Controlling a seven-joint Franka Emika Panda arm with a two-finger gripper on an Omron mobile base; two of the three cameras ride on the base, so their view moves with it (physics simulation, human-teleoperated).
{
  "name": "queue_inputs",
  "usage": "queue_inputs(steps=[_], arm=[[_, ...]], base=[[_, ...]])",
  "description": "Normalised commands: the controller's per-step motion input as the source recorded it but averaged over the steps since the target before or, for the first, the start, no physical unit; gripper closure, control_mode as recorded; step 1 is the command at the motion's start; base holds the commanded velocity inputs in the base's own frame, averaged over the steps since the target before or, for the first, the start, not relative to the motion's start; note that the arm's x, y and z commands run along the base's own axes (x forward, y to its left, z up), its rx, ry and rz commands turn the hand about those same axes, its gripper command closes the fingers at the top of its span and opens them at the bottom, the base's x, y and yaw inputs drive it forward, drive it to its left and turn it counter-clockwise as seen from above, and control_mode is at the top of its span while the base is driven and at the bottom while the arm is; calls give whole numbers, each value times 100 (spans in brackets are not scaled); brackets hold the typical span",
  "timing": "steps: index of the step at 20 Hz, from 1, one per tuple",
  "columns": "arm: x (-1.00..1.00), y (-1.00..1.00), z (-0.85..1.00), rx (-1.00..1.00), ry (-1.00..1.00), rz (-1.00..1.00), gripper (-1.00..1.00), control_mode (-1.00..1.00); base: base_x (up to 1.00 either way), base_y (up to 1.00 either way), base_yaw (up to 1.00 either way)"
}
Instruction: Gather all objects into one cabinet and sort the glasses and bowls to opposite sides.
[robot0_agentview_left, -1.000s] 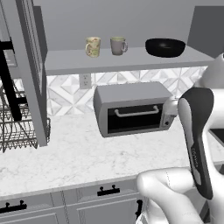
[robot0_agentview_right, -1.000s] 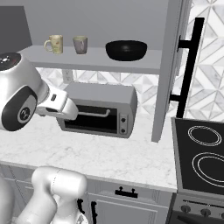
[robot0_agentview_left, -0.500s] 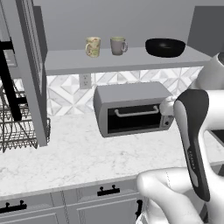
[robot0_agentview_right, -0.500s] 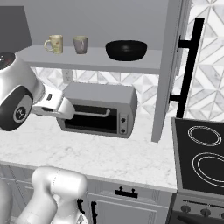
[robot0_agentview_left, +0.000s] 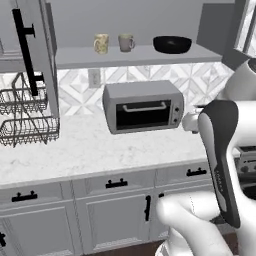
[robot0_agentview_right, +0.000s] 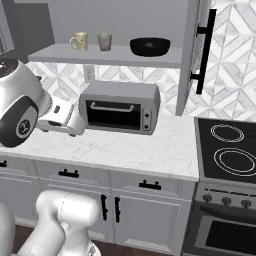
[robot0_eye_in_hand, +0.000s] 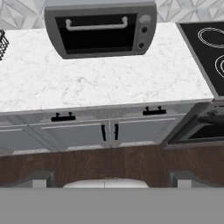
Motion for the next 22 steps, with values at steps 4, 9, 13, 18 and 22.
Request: queue_inputs(steps=[4, 9, 13, 18, 22], arm=[[0, 0, 0, 0, 0, 0, -100, 100], [0, 0, 0, 0, 0, 0, -100, 100], [0, 0, 0, 0, 0, 0, -100, 100], [0, 0, 0, 0, 0, 0, -100, 100], [0, 0, 0, 0, 0, 0, -100, 100]], base=[[-94, 9, 11], [-39, 32, 42], [-9, 55, 79], [-26, 17, 99], [-14, 11, 100]])
